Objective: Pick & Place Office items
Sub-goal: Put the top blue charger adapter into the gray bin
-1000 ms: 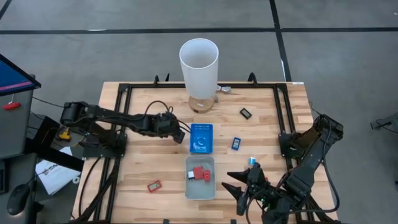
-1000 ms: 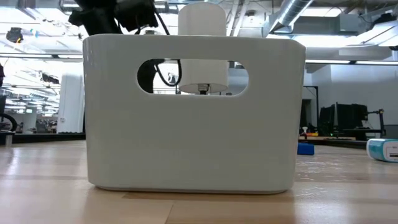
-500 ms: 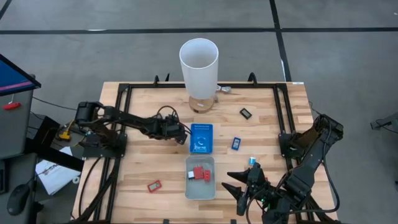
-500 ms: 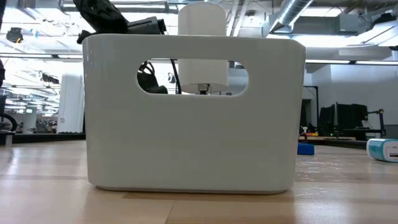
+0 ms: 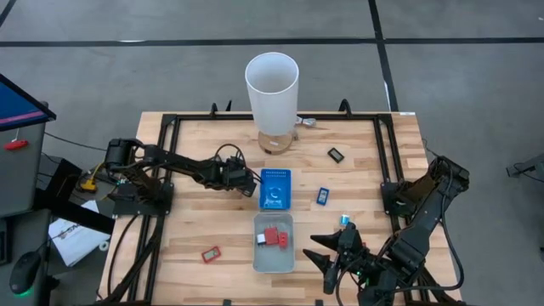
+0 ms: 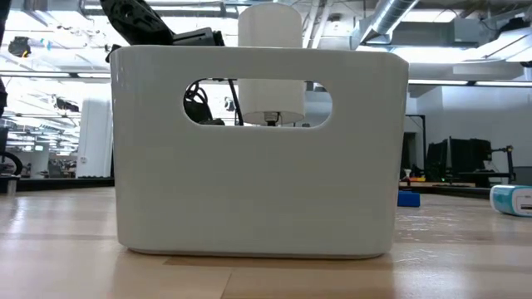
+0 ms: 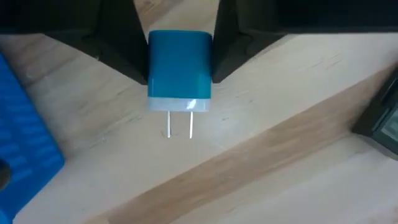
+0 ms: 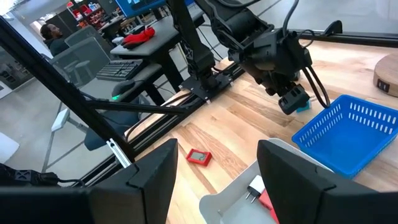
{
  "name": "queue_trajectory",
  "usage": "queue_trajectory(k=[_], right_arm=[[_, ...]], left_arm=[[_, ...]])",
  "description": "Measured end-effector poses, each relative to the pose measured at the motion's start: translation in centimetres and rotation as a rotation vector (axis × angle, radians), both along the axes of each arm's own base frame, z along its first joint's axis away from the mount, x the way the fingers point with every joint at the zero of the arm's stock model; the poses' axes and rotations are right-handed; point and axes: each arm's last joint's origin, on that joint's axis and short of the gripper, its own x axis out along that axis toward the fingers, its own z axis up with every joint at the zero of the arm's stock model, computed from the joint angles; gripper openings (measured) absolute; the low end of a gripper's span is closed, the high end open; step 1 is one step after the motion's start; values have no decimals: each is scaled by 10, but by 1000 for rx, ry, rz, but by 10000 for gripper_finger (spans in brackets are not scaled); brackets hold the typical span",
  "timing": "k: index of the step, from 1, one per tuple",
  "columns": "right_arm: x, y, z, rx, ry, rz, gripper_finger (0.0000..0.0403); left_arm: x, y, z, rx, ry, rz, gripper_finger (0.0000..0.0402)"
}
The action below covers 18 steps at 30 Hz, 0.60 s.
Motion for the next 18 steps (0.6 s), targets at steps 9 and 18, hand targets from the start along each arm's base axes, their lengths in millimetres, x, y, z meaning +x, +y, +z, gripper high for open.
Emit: queue_trajectory(k=[9,18], right_arm=[[0,1,1,10,-8,0,214],[1,1,1,18,-14,0,214]], left_arm=[[-3,-4,14,-86,-5,-157,131],[-32,-29,64,-111,-74,-317,133]])
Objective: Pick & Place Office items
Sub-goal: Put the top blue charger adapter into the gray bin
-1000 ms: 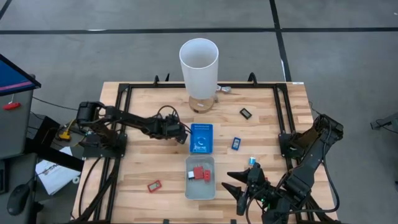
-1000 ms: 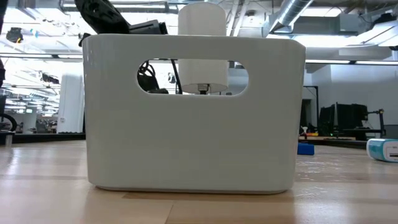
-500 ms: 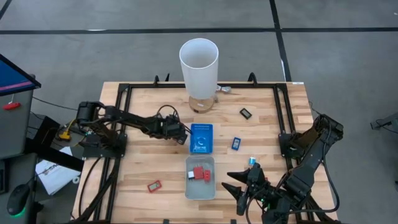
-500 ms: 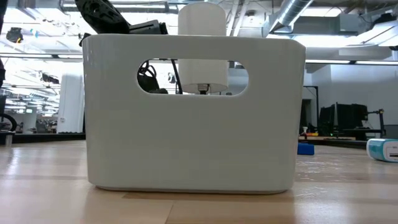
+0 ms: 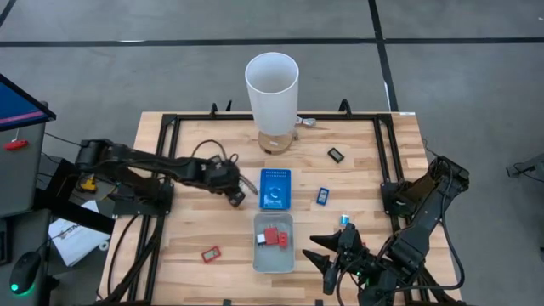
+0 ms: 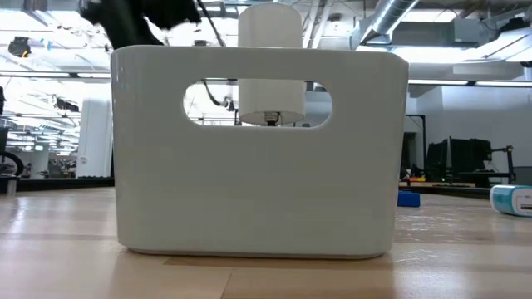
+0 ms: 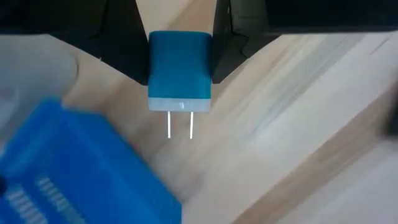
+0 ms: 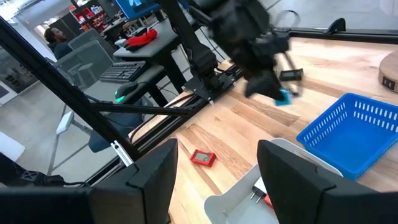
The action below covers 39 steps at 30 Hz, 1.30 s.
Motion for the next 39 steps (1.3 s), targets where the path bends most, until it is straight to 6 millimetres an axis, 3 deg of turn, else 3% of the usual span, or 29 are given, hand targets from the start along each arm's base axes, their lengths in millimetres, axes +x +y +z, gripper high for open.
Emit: queue_trajectory(k=[9,15,19,23,30,39], right_arm=[[1,-1,0,-5,-1,-5,214],[3,-2,1,-10,-2,-6,214],[3,-2,1,-15,-4,-6,214],[3,-1,2,-8,-15,-9,214],[4,0,4,13,-35,-12,214],[6,2,7,-8,-50,-2,214]], left_arm=[[-36,-64,38,-112,-151,-205,134],[-34,-116,43,-203,-322,-351,135],[-19,-133,29,-233,-360,-345,134],[6,-142,15,-203,-389,-372,134],[51,-137,14,-62,-359,-465,134],[66,-121,-6,14,-255,-528,134]])
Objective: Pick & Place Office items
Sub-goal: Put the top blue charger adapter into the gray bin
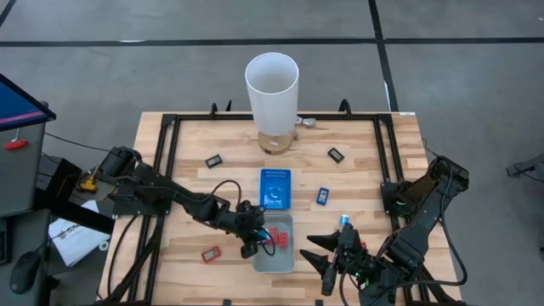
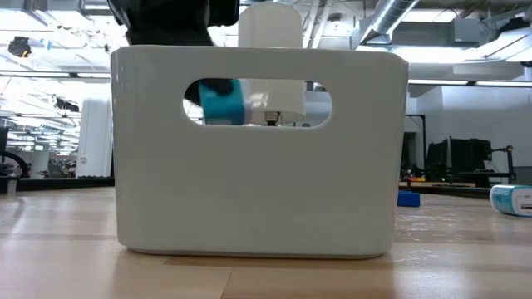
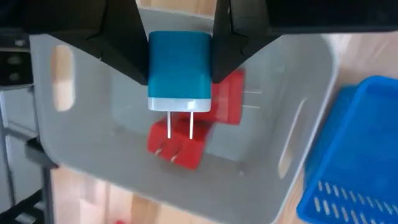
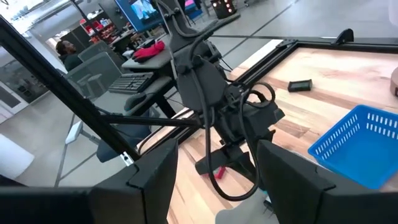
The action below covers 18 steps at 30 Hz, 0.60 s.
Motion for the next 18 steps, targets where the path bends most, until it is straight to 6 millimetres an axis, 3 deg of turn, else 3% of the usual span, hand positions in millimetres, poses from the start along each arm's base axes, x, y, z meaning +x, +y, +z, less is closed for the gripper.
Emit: queue_trajectory(k=[18], right_arm=[[0,0,0,-6,4,-1,214]], left_arm=[[11,18,2,29,-45,-3,150]])
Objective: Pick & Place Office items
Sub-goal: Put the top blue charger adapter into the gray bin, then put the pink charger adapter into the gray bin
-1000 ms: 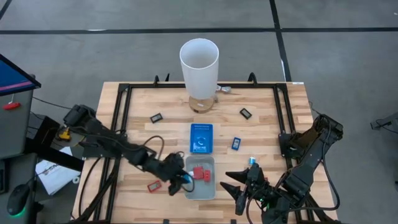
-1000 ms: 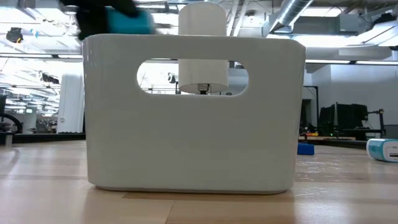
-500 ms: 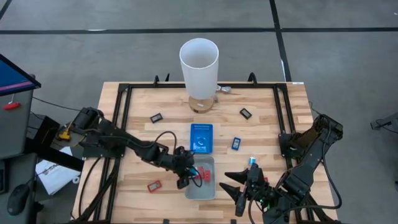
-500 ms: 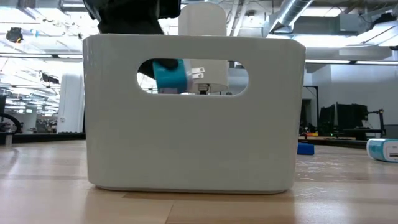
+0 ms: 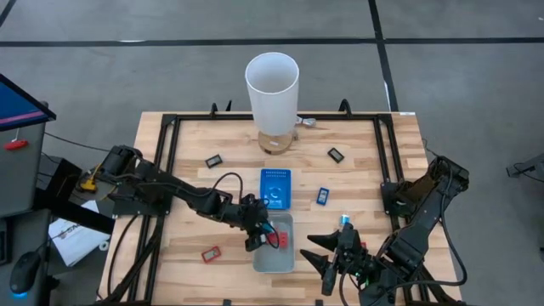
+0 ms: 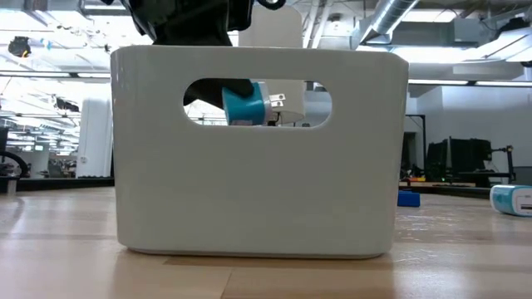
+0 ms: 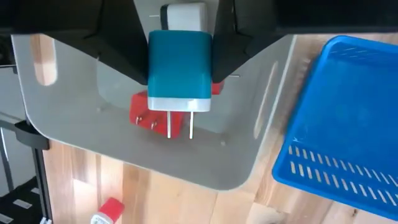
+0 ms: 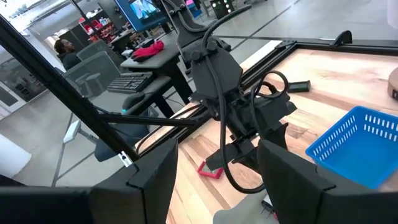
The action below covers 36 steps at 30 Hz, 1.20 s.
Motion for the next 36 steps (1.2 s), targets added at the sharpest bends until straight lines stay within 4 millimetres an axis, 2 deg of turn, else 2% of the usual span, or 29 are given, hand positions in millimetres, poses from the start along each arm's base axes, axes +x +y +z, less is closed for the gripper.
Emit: queue_trajectory(k=[8,15,21,25,30,33,36], right_arm=[[0,0,0,4,-1,-1,214],[-3,0,-3,9,17,1,214],[-22,5,-17,152,142,56,214],[-40,19,-43,325,294,34,214],[-56,50,-94,617,466,-145,214],[-39,65,-115,741,514,-161,212],[-8,65,-130,806,594,-225,198]], left_arm=[[2,-3,3,-27,-37,-28,182],[5,-4,6,-43,-76,-30,186],[-7,-13,30,-31,-152,-182,185],[-26,-23,53,-25,-195,-265,185],[-57,-31,76,14,-201,-222,185],[-70,-35,89,41,-251,-169,185],[-79,-36,98,46,-295,-128,185]])
